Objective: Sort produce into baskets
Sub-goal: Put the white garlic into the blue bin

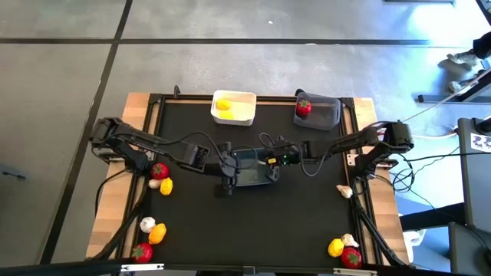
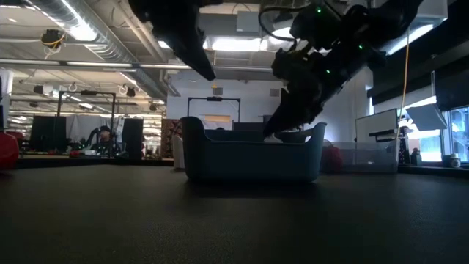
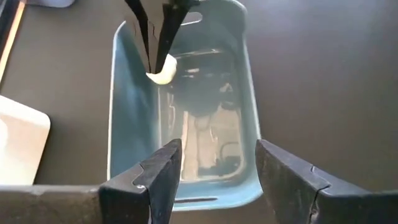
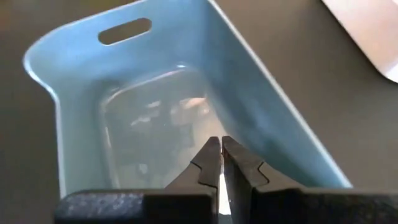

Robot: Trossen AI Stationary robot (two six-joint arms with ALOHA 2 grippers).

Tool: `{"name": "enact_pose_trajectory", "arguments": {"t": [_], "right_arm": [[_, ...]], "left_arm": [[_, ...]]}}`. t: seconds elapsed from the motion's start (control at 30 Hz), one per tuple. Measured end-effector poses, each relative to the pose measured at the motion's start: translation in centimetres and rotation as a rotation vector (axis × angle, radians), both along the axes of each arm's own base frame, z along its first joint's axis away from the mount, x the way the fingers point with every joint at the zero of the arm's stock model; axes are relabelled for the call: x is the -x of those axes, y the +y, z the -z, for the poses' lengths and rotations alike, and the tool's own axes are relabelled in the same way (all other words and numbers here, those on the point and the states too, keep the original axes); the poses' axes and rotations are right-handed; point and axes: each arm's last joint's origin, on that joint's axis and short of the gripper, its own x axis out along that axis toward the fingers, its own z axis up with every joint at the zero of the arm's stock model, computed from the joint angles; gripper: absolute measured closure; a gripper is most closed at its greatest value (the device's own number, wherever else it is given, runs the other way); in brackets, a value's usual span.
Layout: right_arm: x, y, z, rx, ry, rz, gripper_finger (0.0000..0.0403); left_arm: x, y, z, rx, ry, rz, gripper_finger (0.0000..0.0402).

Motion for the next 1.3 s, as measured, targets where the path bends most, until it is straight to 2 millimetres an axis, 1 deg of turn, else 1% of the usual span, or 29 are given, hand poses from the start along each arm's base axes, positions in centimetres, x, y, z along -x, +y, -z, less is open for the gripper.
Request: {"name": "enact_pose_trajectory", "arguments": {"t": [0.17,0.8,0.9,1.13,1.23,1.3], "right_arm": [[0.10,-0.61,0.12,-0.007,0.012,0.029,0.0391],[0.26,-0.54,0.29,-0.017,0.035,0.034,0.0388],[0.29,-0.54,0.33,-0.016,0.040,0.035,0.0369],[0.30,-0.56,0.33,-0.011,0.041,0.036,0.0301],[0.24,-0.57,0.22,0.001,0.043,0.029,0.0286],[0.03,-0.58,-0.26,0.017,0.048,0.016,0.0283]], "left_arm": [[0.14,0.16,0.47,0.008,-0.021,-0.008,0.0202],[-0.04,0.12,0.60,0.005,-0.027,-0.001,0.0202],[-0.04,0.12,0.60,0.005,-0.027,-0.001,0.0202],[-0.04,0.12,0.60,0.005,-0.027,-0.001,0.0202],[-0.04,0.12,0.60,0.006,-0.027,-0.002,0.0202],[-0.04,0.12,0.60,0.006,-0.027,-0.002,0.0202]]}}
